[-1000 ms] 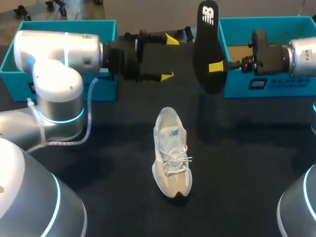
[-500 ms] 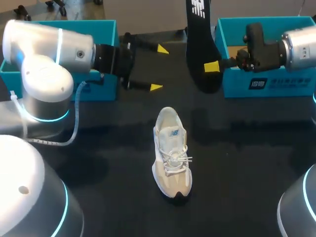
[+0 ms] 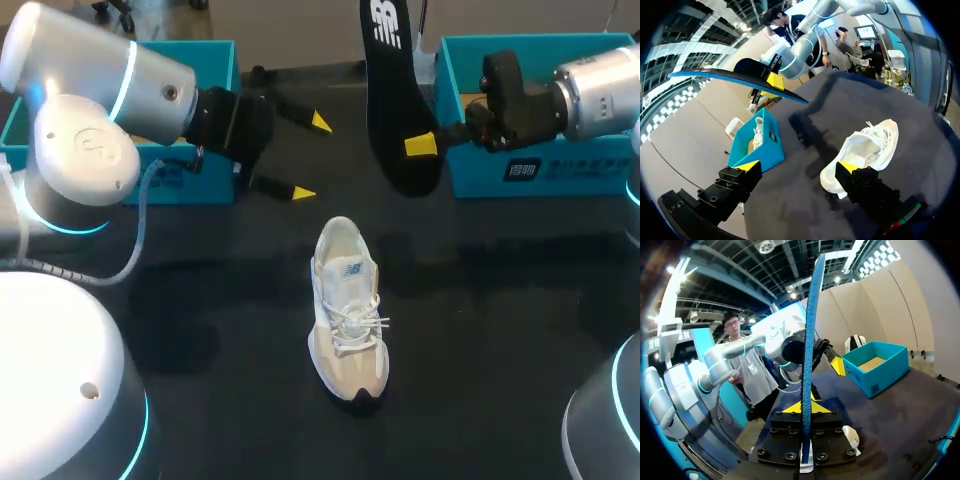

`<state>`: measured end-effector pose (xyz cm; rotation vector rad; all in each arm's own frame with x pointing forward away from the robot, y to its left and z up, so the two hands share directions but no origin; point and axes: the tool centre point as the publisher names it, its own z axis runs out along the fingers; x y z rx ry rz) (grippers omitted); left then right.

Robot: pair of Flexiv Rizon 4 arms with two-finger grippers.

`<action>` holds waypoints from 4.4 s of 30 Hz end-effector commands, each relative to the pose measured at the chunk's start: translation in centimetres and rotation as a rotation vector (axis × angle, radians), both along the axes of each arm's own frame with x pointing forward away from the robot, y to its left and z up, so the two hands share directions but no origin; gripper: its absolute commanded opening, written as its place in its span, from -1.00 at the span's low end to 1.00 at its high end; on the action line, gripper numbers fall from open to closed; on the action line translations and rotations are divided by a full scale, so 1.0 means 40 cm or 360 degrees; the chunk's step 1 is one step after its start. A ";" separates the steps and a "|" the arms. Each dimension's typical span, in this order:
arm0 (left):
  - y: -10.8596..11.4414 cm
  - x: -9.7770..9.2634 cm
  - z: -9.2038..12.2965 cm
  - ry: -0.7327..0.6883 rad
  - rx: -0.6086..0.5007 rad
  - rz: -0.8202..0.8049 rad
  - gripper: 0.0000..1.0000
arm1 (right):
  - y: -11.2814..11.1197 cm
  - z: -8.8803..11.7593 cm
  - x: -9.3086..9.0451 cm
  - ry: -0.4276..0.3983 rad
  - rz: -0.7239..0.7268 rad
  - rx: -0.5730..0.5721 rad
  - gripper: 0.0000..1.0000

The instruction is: Take the shoe out of the shoebox, open the shoe tongue, remove and reinsert the insole, then place the shoe into the shoebox

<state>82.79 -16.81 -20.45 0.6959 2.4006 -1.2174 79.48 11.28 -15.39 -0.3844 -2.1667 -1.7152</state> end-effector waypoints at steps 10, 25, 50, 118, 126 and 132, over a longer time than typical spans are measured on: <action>0.000 0.003 0.006 0.0029 0.0057 -0.0033 1.00 | 0.004 0.003 0.007 0.0002 0.0009 -0.0007 -1.00; 0.049 -0.093 -0.068 0.0291 0.0079 0.0107 1.00 | 0.022 -0.048 0.029 -0.0177 0.0035 0.0062 -1.00; 0.082 -0.121 -0.241 0.0467 0.0163 0.0139 1.00 | 0.128 -0.199 0.025 -0.0079 0.0090 0.0279 -1.00; 0.048 -0.159 -0.365 0.0697 0.0300 0.0316 1.00 | 0.242 -0.370 0.007 0.0162 0.0140 0.0419 -1.00; 0.043 -0.149 -0.355 0.0679 0.0328 0.0307 1.00 | 0.245 -0.374 0.007 0.0192 0.0134 0.0420 -1.00; 0.035 -0.143 -0.356 0.0674 0.0333 0.0292 1.00 | 0.245 -0.382 0.008 0.0160 0.0107 0.0410 -1.00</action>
